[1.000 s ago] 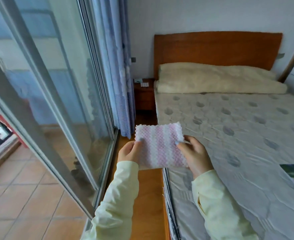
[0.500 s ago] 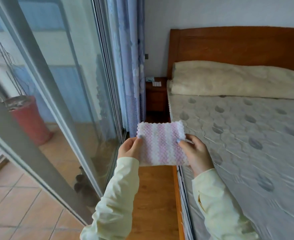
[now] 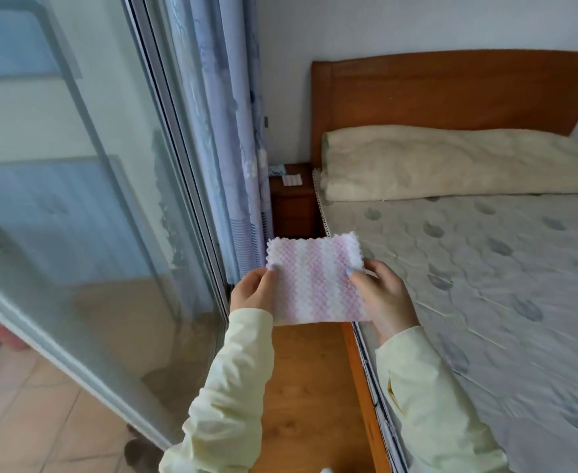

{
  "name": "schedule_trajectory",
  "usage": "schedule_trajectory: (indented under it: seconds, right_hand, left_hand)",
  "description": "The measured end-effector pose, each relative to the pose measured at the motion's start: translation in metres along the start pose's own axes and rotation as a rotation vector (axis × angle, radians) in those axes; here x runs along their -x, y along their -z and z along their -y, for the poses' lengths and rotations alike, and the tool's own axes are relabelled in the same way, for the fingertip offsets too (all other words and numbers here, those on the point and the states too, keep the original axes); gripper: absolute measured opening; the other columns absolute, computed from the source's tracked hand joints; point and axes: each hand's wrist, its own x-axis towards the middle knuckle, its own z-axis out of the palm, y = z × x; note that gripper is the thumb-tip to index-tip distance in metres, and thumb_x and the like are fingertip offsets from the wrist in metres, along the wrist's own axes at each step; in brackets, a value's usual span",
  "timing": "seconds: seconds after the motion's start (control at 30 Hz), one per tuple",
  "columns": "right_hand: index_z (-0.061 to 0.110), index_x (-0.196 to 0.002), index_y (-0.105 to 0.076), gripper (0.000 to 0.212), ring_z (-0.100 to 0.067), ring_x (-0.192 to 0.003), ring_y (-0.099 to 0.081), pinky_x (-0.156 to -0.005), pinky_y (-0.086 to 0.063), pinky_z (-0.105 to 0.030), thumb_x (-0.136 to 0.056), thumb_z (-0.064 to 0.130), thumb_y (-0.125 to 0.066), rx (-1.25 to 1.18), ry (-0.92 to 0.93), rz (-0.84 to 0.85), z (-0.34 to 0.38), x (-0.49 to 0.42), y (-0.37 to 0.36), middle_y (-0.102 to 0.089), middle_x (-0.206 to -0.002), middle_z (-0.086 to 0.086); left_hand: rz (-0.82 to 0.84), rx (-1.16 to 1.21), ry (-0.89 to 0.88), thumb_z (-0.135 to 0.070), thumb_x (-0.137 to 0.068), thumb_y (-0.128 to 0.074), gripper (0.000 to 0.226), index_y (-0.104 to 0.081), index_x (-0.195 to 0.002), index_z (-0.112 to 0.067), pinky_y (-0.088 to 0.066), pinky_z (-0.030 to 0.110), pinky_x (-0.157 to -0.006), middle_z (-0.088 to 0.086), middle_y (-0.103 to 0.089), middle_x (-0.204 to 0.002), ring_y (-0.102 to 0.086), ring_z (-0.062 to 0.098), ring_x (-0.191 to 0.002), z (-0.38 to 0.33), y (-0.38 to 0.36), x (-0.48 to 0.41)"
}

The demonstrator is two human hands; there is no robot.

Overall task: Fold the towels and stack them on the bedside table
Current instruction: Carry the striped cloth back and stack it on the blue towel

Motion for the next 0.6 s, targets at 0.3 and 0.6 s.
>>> schedule_trajectory:
  seconds: [0.3,0.6]
  right_hand:
    - [0.017,-0.113,-0.06,0.028,-0.024,-0.106,-0.06,-0.092,-0.05,-0.044,-0.087,0.025,-0.058,-0.006,0.022,-0.012,0.018,-0.169,-0.028,-0.065,-0.112,-0.004]
    - [0.018,-0.119,-0.057,0.033,-0.024,-0.113,-0.056,-0.088,-0.05,-0.037,-0.088,0.029,-0.058,0.008,0.05,-0.014,0.039,-0.321,-0.046,-0.06,-0.121,-0.003]
  left_hand:
    - [-0.007,0.014,-0.028,-0.026,-0.092,-0.051,0.026,-0.055,-0.066,-0.026,-0.033,0.016,-0.06,-0.01,-0.049,-0.069,-0.043,0.006,-0.066,-0.04,-0.068,-0.15]
    - [-0.009,0.029,-0.027,-0.025,-0.092,-0.05,0.028,-0.052,-0.064,-0.024,-0.032,0.018,-0.059,-0.008,-0.045,-0.067,-0.041,0.011,-0.067,-0.077,-0.137,-0.28]
